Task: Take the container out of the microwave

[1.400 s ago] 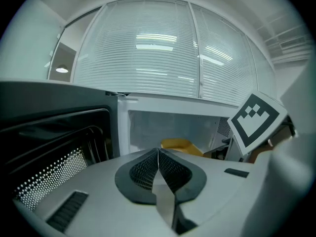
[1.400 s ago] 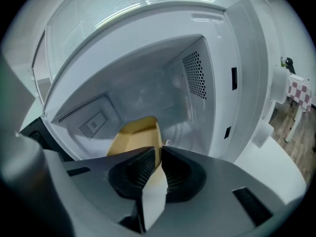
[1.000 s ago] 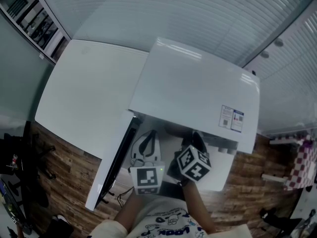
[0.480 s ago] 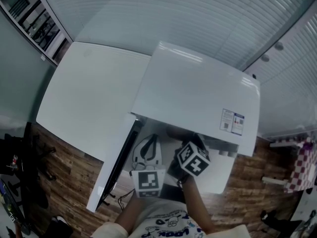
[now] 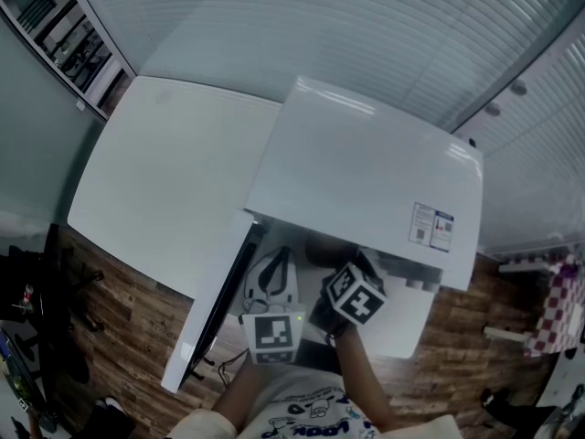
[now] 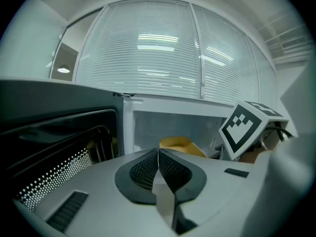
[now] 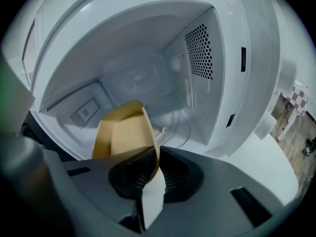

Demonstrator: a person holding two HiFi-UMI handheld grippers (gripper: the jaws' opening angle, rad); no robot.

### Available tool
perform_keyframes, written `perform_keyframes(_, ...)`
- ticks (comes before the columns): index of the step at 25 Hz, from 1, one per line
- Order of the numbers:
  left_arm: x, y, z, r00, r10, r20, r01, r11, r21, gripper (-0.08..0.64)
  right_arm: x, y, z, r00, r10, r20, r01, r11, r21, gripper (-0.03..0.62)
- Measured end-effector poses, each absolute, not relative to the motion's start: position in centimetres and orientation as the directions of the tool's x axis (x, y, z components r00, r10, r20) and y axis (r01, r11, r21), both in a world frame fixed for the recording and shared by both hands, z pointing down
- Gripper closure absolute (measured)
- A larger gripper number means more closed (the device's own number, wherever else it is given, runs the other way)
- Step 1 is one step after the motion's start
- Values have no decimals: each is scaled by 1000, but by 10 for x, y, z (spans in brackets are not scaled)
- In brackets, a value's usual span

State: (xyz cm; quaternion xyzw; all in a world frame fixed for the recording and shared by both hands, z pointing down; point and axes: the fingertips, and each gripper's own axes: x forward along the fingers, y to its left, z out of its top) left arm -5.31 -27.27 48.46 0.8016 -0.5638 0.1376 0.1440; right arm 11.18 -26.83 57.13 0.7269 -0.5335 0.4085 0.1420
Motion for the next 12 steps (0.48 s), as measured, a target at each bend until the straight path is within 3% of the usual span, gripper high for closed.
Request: perform_keyframes(12, -45, -274, 483, 350, -855, 383, -934, -351, 70, 515, 114, -258, 563, 98, -672, 734, -895, -383, -231, 555)
